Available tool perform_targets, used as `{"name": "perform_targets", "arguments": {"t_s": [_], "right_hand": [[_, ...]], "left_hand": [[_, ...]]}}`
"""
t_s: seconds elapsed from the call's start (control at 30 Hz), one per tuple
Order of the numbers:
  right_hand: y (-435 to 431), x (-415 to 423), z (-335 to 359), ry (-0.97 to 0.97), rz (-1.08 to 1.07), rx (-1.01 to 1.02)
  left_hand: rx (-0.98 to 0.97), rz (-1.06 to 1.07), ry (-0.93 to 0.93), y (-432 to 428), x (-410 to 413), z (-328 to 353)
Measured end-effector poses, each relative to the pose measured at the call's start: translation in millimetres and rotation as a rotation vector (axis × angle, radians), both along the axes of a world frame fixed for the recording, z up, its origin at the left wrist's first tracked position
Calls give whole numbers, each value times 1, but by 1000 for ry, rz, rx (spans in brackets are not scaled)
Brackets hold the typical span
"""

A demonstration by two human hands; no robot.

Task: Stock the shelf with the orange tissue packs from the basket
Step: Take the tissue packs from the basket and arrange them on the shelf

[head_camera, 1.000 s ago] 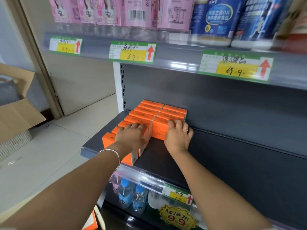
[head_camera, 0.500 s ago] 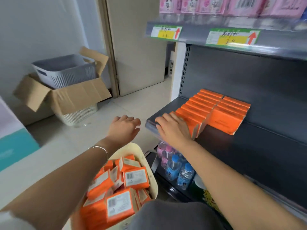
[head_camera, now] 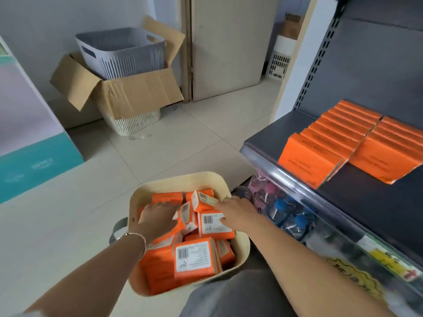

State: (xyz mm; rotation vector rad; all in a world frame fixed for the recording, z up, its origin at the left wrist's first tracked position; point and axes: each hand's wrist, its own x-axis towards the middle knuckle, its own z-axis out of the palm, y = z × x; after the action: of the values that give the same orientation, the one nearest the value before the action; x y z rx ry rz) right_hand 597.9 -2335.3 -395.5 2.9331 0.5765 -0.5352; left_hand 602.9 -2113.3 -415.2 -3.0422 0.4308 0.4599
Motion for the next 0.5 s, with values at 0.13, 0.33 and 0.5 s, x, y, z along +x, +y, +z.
{"name": "perform_targets", "arguments": {"t_s": [0.13,0.33,0.5], "right_hand": [[-3,13,-31,63,-8,11],[4,35,-79,119,0,15],[10,49,-109,94,-7,-24]], "left_hand": [[12,12,91,-6,5,-31],[-23,21,82,-19,21,-55],[-64,79,90,-15,29,-70]]}}
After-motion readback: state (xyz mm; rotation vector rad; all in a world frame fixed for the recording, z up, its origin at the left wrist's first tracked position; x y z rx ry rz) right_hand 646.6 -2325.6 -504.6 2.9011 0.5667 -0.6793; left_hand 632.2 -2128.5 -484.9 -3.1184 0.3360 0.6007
